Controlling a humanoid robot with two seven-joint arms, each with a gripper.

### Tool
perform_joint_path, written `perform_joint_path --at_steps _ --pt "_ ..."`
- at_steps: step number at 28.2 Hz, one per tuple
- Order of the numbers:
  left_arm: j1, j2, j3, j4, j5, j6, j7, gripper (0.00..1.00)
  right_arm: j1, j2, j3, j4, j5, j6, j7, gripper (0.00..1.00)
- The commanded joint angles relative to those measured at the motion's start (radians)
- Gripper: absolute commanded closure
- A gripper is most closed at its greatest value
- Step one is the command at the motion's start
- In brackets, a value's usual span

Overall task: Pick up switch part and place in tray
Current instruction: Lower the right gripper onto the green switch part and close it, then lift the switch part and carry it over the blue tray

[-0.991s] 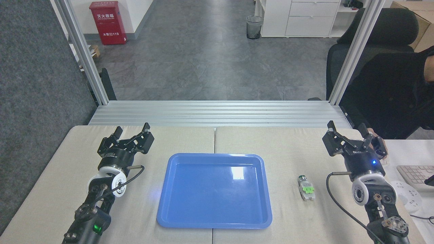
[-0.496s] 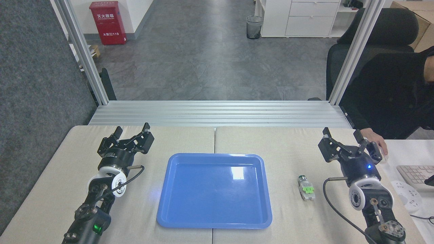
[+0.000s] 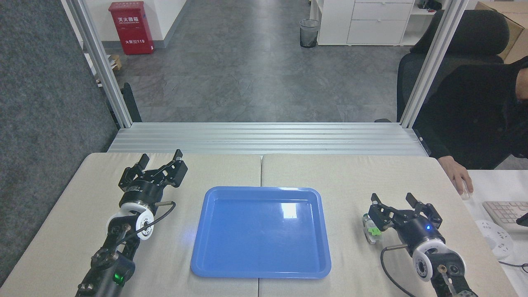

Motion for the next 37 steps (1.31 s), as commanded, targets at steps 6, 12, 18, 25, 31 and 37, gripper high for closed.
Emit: perform_joint_path --at_steps 6,12,18,25,31,37 --pt "0.000 0.000 0.000 0.000 0.000 0.000 0.000 0.00 0.028 0.036 0.095 0.049 -0.005 0.005 0.017 0.02" --pt "0.000 0.000 0.000 0.000 0.000 0.000 0.000 0.00 0.054 0.077 0.094 0.080 -0.008 0.013 0.022 0.05" --pt "0.000 0.000 0.000 0.000 0.000 0.000 0.000 0.00 0.050 0.083 0.083 0.141 -0.014 0.014 0.022 0.09" --pt "0.000 0.000 0.000 0.000 0.000 0.000 0.000 0.00 0.045 0.093 0.083 0.178 -0.014 0.037 0.019 0.10" --pt "0.000 0.000 0.000 0.000 0.000 0.000 0.000 0.00 0.045 0.096 0.083 0.187 -0.014 0.046 0.016 0.33" --pt "0.000 0.000 0.000 0.000 0.000 0.000 0.000 0.00 0.042 0.097 0.081 0.184 -0.018 0.046 0.022 1.00"
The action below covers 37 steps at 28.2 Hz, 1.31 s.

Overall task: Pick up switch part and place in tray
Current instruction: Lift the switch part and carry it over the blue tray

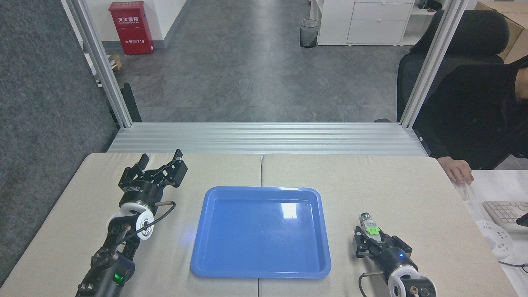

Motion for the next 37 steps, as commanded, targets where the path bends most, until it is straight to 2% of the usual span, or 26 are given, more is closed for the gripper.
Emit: perform_joint_path --at_steps 1,6,9,13,17,19,25,29,34,37 --pt "0.000 0.000 0.000 0.000 0.000 0.000 0.000 0.00 -0.004 0.020 0.005 0.035 -0.005 0.000 0.006 1.00" --pt "0.000 0.000 0.000 0.000 0.000 0.000 0.000 0.00 -0.007 0.016 0.002 0.001 -0.008 0.001 0.001 1.00" --pt "0.000 0.000 0.000 0.000 0.000 0.000 0.000 0.00 -0.013 0.010 -0.007 -0.087 -0.008 0.000 -0.005 1.00" --pt "0.000 0.000 0.000 0.000 0.000 0.000 0.000 0.00 -0.067 0.017 0.011 -0.221 -0.001 -0.003 0.000 1.00" --pt "0.000 0.000 0.000 0.000 0.000 0.000 0.000 0.00 -0.088 0.028 0.124 -0.286 0.019 -0.002 0.001 1.00" --pt "0.000 0.000 0.000 0.000 0.000 0.000 0.000 0.00 -0.091 0.052 0.195 -0.304 0.036 0.000 0.001 1.00" --pt "0.000 0.000 0.000 0.000 0.000 0.000 0.000 0.00 -0.084 0.123 0.372 -0.304 0.131 -0.002 0.003 1.00" --pt "0.000 0.000 0.000 0.000 0.000 0.000 0.000 0.00 -0.079 0.155 0.452 -0.263 0.162 -0.002 0.006 1.00" --pt "0.000 0.000 0.000 0.000 0.000 0.000 0.000 0.00 -0.076 0.171 0.488 -0.177 0.176 -0.002 0.014 1.00" --pt "0.000 0.000 0.000 0.000 0.000 0.000 0.000 0.00 -0.068 0.174 0.493 -0.145 0.180 -0.002 0.061 1.00"
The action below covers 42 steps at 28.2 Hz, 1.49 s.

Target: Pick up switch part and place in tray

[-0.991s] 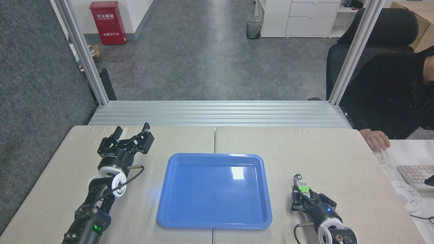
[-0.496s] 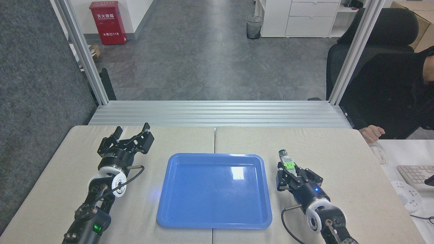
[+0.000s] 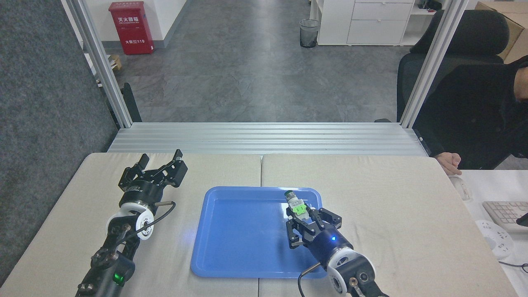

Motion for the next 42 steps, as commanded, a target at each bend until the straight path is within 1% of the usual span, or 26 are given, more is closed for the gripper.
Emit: perform_joint_path --at_steps 1,2,5,6,7,8,9,11,12,14,15,17,18,21,23,26,28,29,30,32,34,37,42 --pt "0.000 0.000 0.000 0.000 0.000 0.000 0.001 0.00 0.012 0.069 0.191 0.070 0.039 0.001 0.059 1.00" --pt "0.000 0.000 0.000 0.000 0.000 0.000 0.001 0.00 0.018 0.068 0.186 0.093 0.043 0.001 0.067 1.00" --pt "0.000 0.000 0.000 0.000 0.000 0.000 0.001 0.00 0.035 0.063 0.185 0.102 0.054 0.001 0.068 1.00" --pt "0.000 0.000 0.000 0.000 0.000 0.000 0.001 0.00 0.040 0.063 0.183 0.101 0.054 0.001 0.068 0.97" --pt "0.000 0.000 0.000 0.000 0.000 0.000 0.001 0.00 0.045 0.066 0.180 0.102 0.054 0.001 0.068 0.92" --pt "0.000 0.000 0.000 0.000 0.000 0.000 0.001 0.00 0.045 0.069 0.171 0.114 0.054 0.004 0.068 0.72" --pt "0.000 0.000 0.000 0.000 0.000 0.000 0.001 0.00 0.042 0.069 0.159 0.126 0.051 0.004 0.067 0.55" --pt "0.000 0.000 0.000 0.000 0.000 0.000 0.001 0.00 0.038 0.072 0.114 0.131 0.039 0.004 0.059 0.04" --pt "0.000 0.000 0.000 0.000 0.000 0.000 0.001 0.00 0.038 0.080 0.091 0.130 0.033 0.004 0.058 0.01" --pt "0.000 0.000 0.000 0.000 0.000 0.000 0.001 0.00 0.032 0.135 0.032 0.124 0.027 0.002 0.055 0.01" --pt "0.000 0.000 0.000 0.000 0.000 0.000 0.001 0.00 0.026 0.147 0.004 0.122 0.025 0.002 0.050 0.01" --pt "0.000 0.000 0.000 0.000 0.000 0.000 0.001 0.00 -0.020 0.169 -0.056 0.116 0.019 0.002 0.017 0.01" --pt "0.000 0.000 0.000 0.000 0.000 0.000 0.001 0.00 -0.050 0.178 -0.099 0.101 0.010 0.002 -0.019 0.01" --pt "0.000 0.000 0.000 0.000 0.000 0.000 0.001 0.00 -0.098 0.170 -0.185 0.076 -0.004 0.002 -0.080 0.01" --pt "0.000 0.000 0.000 0.000 0.000 0.000 0.001 0.00 -0.129 0.146 -0.263 0.074 -0.004 0.001 -0.123 0.01" --pt "0.000 0.000 0.000 0.000 0.000 0.000 0.001 0.00 -0.141 0.065 -0.380 0.074 -0.004 -0.005 -0.165 0.01" --pt "0.000 0.000 0.000 0.000 0.000 0.000 0.001 0.00 -0.143 0.006 -0.427 0.074 -0.012 -0.008 -0.180 0.01" --pt "0.000 0.000 0.000 0.000 0.000 0.000 0.001 0.00 -0.143 -0.036 -0.456 0.073 -0.038 -0.008 -0.189 0.01" --pt "0.000 0.000 0.000 0.000 0.000 0.000 0.001 0.00 -0.140 -0.073 -0.479 0.067 -0.083 -0.008 -0.195 0.01" --pt "0.000 0.000 0.000 0.000 0.000 0.000 0.001 0.00 -0.121 -0.127 -0.489 0.065 -0.146 -0.010 -0.198 0.01" --pt "0.000 0.000 0.000 0.000 0.000 0.000 0.001 0.00 -0.097 -0.167 -0.489 0.065 -0.171 -0.011 -0.214 0.01" --pt "0.000 0.000 0.000 0.000 0.000 0.000 0.001 0.00 -0.087 -0.190 -0.490 0.070 -0.173 -0.022 -0.257 0.01" --pt "0.000 0.000 0.000 0.000 0.000 0.000 0.001 0.00 -0.064 -0.192 -0.490 0.062 -0.174 -0.034 -0.258 0.01"
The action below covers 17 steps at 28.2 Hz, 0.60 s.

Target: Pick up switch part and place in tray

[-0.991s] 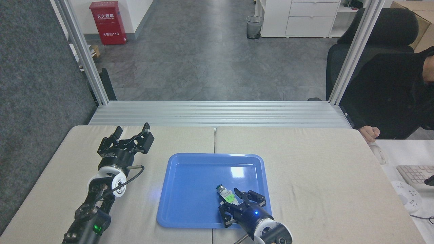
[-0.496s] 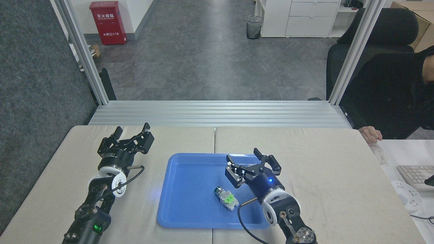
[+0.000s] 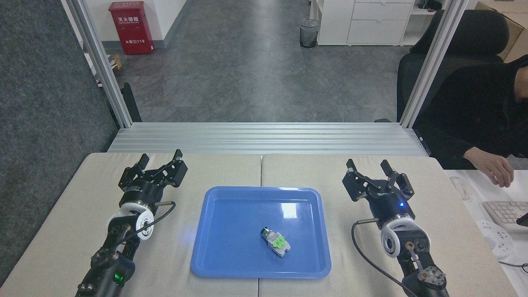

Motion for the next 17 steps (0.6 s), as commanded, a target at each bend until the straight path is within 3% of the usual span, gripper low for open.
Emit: perform_joint_path --at_steps 1,17 --pt "0.000 0.000 0.000 0.000 0.000 0.000 0.001 0.00 0.024 -0.130 -0.150 -0.009 -0.039 -0.019 -0.011 0.01" --pt "0.000 0.000 0.000 0.000 0.000 0.000 0.001 0.00 0.025 -0.136 -0.150 -0.009 -0.038 -0.023 -0.008 0.01"
